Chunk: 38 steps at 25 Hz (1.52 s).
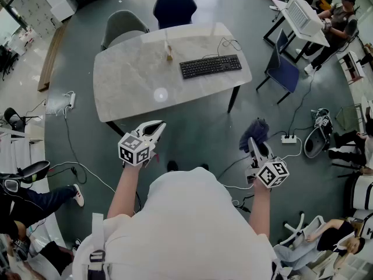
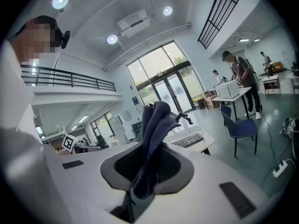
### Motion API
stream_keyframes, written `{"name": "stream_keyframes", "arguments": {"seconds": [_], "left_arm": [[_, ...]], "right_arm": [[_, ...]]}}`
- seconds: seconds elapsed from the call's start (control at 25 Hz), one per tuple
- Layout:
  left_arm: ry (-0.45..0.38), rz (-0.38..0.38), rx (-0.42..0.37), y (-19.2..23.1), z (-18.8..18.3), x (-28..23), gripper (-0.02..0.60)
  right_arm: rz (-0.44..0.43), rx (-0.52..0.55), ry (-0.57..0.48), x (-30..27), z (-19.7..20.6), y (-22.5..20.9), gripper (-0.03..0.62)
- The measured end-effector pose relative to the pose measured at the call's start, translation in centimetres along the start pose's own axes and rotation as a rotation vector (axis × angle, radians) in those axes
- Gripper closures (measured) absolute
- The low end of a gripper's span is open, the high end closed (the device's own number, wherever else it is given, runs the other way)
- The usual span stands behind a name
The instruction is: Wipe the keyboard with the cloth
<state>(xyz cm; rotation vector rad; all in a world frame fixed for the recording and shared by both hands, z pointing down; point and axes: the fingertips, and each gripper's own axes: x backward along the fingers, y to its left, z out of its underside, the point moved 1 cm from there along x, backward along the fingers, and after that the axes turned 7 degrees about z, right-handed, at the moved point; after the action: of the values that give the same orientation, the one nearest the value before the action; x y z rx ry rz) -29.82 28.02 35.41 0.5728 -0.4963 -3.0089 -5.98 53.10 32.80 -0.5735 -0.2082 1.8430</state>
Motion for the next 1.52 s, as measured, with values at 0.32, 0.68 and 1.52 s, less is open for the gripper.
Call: {"name": "stream_keyframes", "arguments": {"seconds": [0.32, 0.68, 1.52], "left_arm": [[0.018, 0.0, -0.004, 0.0, 0.2, 0.1, 0.574], [0.024, 0.0, 0.007, -0.2, 0.7, -0.9, 0.574], [0.009, -0.085, 0.053, -4.3, 2.1, -4.6, 0.574]], "right_arm": [[0.002, -0.004, 0.004, -0.2, 0.0, 0.3, 0.522], [-0.001, -0.02, -0.007, -0.2, -0.1, -0.7, 0.522], [-0.102, -0.014, 0.029, 0.3, -0.4, -5.4, 0.522]]}}
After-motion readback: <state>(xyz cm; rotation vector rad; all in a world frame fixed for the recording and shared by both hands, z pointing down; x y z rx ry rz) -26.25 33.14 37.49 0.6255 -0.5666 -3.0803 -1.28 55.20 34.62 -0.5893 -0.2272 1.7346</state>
